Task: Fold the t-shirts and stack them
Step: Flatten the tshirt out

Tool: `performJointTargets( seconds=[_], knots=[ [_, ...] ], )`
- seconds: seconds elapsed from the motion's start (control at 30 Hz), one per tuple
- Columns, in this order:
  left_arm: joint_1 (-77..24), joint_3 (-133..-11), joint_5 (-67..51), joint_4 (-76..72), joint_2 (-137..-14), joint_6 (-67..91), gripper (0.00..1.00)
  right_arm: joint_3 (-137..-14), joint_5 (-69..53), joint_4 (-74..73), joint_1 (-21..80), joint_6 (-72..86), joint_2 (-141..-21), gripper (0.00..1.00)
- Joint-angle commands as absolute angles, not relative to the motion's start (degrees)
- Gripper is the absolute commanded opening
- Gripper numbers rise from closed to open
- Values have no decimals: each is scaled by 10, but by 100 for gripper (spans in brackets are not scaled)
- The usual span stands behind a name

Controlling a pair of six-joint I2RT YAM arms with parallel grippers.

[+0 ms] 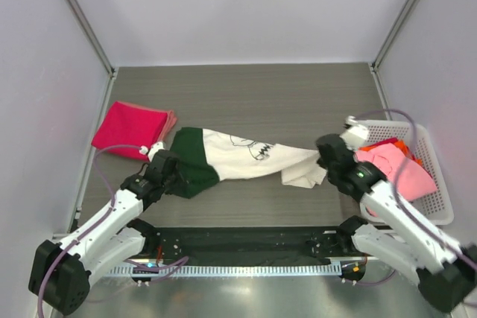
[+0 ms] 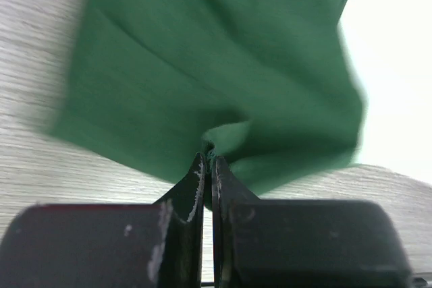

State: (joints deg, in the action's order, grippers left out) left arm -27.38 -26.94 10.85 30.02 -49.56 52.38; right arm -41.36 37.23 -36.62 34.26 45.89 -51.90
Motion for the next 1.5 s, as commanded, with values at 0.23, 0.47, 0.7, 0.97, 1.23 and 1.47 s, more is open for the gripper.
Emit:
performJointTargets(
  seconds=[0.23,0.47,0.7,0.97,1.23,1.47],
  knots=[
    [-274,-331,165,306,-513,512,8,-495,549,-480,263,467,-366,1],
    [-272,-444,122,296,-599,482,0,-589,557,-473,263,445,-448,1],
    [-304,-571,94,335,-609,462,0,-587,521,-452,262,425,-492,1],
    [-459,-538,191,340,-624,547,0,-555,505,-433,260,430,-488,1],
    [-708,-483,365,332,-668,733,2,-541,490,-428,253,429,-486,1],
    [-818,-501,497,424,-714,819,99,-526,478,-423,250,430,-480,1]
  ],
)
